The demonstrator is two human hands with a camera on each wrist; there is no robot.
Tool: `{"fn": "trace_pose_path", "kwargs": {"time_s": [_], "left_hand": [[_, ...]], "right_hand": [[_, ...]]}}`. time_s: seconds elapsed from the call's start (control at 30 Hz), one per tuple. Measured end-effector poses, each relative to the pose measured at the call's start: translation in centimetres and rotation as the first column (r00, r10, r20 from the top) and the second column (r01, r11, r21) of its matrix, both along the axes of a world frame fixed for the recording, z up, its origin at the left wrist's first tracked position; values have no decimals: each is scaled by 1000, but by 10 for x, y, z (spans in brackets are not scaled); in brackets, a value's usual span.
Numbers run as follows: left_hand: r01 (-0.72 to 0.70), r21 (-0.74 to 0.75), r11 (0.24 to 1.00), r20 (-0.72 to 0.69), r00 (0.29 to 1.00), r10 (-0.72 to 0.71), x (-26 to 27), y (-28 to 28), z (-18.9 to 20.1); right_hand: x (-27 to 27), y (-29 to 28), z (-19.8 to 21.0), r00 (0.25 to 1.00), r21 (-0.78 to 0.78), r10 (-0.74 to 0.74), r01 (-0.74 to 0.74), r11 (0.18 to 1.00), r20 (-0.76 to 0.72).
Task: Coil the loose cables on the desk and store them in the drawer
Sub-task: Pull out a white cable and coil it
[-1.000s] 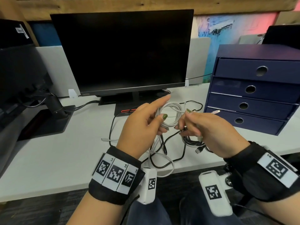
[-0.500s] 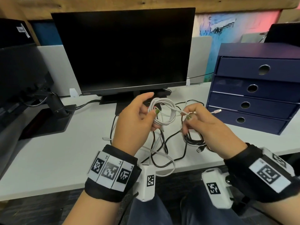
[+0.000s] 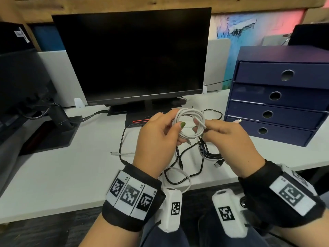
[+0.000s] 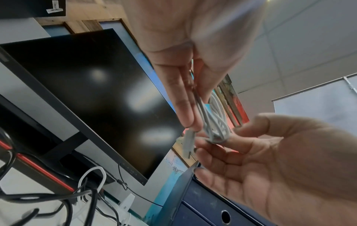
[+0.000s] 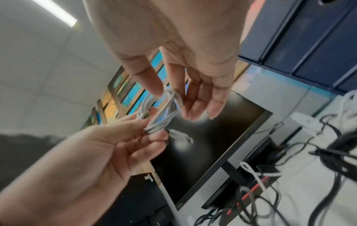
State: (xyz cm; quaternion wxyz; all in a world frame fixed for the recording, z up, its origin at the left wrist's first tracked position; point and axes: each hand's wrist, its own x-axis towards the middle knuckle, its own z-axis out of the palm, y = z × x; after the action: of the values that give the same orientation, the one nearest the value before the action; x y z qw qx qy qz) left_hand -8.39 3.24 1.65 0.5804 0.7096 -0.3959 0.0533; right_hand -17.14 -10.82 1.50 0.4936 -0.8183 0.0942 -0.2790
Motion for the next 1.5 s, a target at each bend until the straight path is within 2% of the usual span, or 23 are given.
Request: {"fn": "trace_pose_path", "kwargs": {"time_s": [0.07, 0.17, 0.3, 0.4, 0.53, 0.73, 0.93, 1.07, 1.37, 1.5], "left_hand": [[10, 14, 1000, 18, 1000, -10, 0, 0, 0], [11, 41, 999, 45, 999, -12, 2, 1, -1], [-58, 98, 993, 91, 995, 49, 6, 1, -4], [-58, 83, 995, 31, 998, 56, 6, -2, -6], [-13, 48, 999, -39, 999, 15, 6, -1, -4], [120, -12, 993, -240, 963, -119, 6, 2, -1], [241, -140, 960, -412, 868, -278, 6, 2, 0], [222, -180, 958, -451, 848, -280, 9, 4, 1], [200, -171, 965, -459, 850, -258, 5, 4, 2], [155, -188, 970, -456, 861, -225, 3, 3, 6]], "right_hand": [[0, -1, 2, 998, 161, 55, -57, 985, 19], [1, -3, -1, 998, 204, 61, -61, 977, 5], [1, -1, -1, 985, 369, 171, -149, 917, -28], [1, 3, 1, 973, 432, 230, -195, 881, -31], [0, 5, 4, 968, 419, 249, -213, 882, -34], [-3, -4, 5, 949, 328, 309, -271, 905, -67], [-3, -10, 1, 936, 389, 351, -323, 863, -3], [-4, -10, -1, 933, 342, 358, -328, 880, -25], [-3, -9, 3, 886, 512, 460, -422, 748, 57], [-1, -7, 3, 912, 480, 409, -365, 797, 15]]}}
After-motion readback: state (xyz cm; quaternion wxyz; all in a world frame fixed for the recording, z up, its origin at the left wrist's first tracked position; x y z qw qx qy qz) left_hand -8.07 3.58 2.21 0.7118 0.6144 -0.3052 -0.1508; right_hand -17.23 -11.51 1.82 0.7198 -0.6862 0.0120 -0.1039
